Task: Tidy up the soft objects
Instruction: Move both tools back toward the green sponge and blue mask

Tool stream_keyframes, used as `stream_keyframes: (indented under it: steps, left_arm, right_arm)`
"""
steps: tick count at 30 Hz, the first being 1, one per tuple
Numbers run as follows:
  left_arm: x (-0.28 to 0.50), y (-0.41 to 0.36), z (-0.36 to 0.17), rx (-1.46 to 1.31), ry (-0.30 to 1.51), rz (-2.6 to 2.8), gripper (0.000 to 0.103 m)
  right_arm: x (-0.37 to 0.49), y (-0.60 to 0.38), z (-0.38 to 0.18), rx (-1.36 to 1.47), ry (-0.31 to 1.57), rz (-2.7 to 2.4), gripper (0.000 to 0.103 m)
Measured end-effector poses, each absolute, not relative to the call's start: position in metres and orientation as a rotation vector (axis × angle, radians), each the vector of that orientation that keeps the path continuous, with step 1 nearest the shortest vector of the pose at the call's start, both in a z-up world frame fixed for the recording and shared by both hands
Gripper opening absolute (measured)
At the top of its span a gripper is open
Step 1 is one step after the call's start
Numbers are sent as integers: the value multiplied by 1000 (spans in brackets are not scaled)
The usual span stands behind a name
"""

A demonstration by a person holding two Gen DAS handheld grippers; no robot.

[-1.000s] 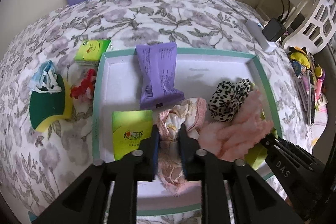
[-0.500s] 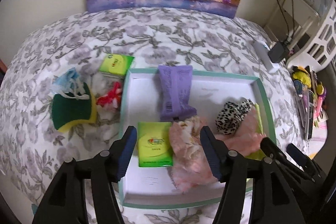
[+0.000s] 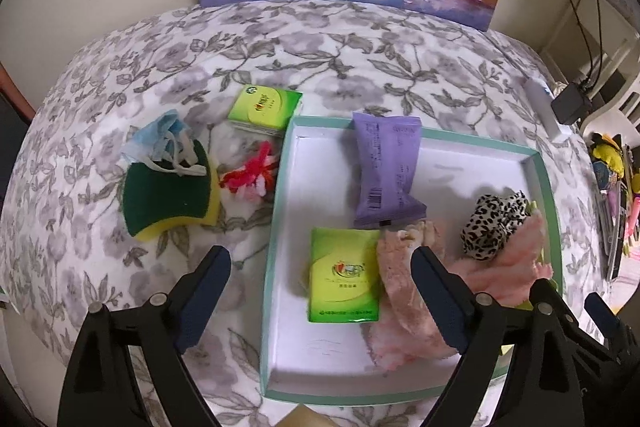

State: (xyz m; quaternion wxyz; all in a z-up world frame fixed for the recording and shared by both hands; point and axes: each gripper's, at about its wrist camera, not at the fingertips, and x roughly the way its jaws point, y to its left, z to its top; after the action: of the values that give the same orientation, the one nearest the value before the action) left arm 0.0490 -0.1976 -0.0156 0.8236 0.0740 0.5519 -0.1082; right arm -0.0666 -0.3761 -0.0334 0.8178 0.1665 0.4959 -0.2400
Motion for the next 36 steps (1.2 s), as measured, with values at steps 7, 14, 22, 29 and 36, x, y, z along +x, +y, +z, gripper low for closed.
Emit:
stream_keyframes:
  steps: [7,14,22,29,36]
  left_arm:
    - [55,-186,-11,143,1180,-206,92]
    - [64,-166,5,130,1150,-169,92]
    - [78,-133,22,106,1108,-133,92]
    - [100,-87,27,55,1097,-66,92]
    - [122,-38,13,-56,1148,-26,92]
  right_arm:
    - [-65,-372,-34,364,1056,-505,103]
    - [-63,-359,-26,385,1007,-445,103]
    - [-57,-341,-11,378,935,-399,103]
    - [-44,-321,0,390,902,-362,103]
    - [-16,-280,3,302,922,-354,103]
